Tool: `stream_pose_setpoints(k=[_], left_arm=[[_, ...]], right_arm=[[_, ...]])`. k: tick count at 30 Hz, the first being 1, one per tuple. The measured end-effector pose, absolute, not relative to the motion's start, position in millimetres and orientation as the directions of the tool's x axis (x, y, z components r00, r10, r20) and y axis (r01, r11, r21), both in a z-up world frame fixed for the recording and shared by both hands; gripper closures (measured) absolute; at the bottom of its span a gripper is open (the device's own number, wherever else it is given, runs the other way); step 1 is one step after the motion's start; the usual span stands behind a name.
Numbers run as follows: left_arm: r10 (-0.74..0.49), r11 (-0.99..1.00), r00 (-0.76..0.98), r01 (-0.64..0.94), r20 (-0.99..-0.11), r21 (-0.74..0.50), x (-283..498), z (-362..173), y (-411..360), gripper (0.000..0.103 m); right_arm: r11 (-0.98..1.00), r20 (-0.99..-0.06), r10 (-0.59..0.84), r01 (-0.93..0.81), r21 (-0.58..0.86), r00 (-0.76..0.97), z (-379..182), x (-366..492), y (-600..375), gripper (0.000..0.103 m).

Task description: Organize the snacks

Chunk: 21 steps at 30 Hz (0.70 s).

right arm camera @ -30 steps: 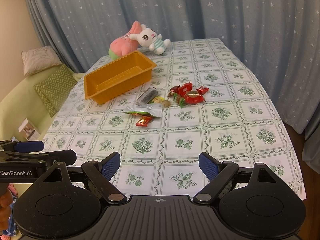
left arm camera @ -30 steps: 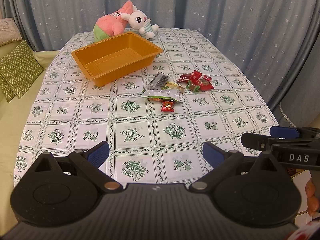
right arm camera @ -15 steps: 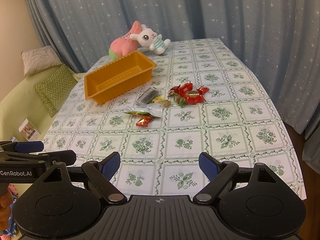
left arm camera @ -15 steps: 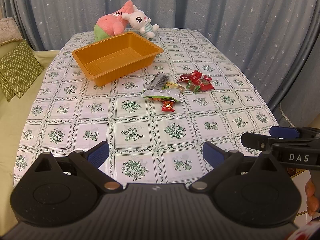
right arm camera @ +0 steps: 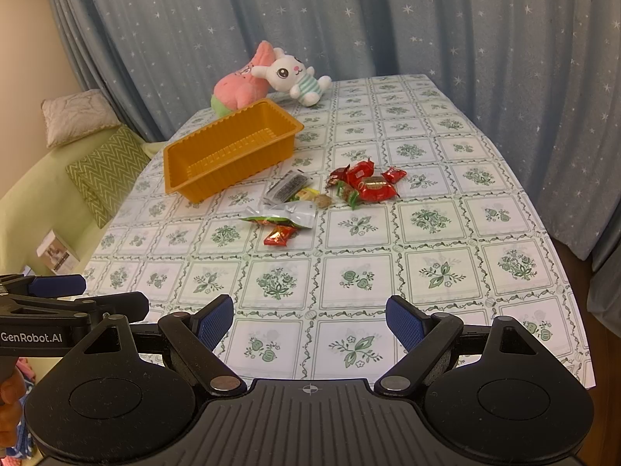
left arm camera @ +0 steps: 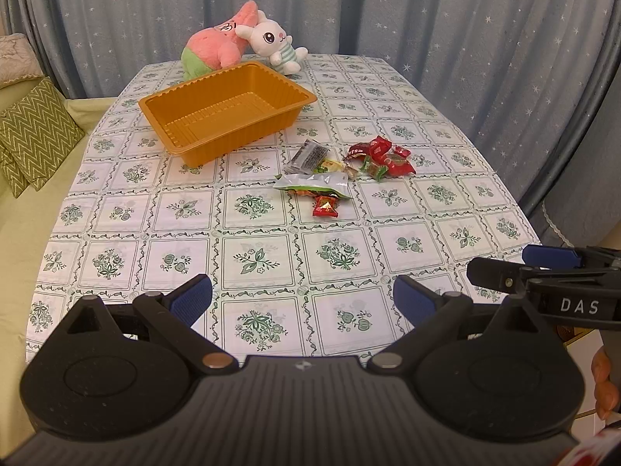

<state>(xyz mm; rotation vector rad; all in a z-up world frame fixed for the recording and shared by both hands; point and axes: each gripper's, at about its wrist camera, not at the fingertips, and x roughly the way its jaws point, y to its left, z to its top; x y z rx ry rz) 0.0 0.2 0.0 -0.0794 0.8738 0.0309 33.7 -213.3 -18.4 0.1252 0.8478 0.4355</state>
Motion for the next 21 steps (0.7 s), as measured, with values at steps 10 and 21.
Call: stream_pose_setpoints(k=[10,21], left_arm=[[-0.006,0.997,0.641,-0.060,-0.767,-0.057,0.0,0.0,0.2,0.004],[-0.006,0.997,0.641,-0.060,-0.767,-0.058,0.1,0.0,0.1,0.004]], right_arm=[[0.905,-0.698,0.421,-0.322,0.278,0.580,-18.5,33.3,-212.9,0.018],[0.904,-0.699,0.422,-0.322,0.280,0.578,-19.7,32.8,-211.1,0.018]])
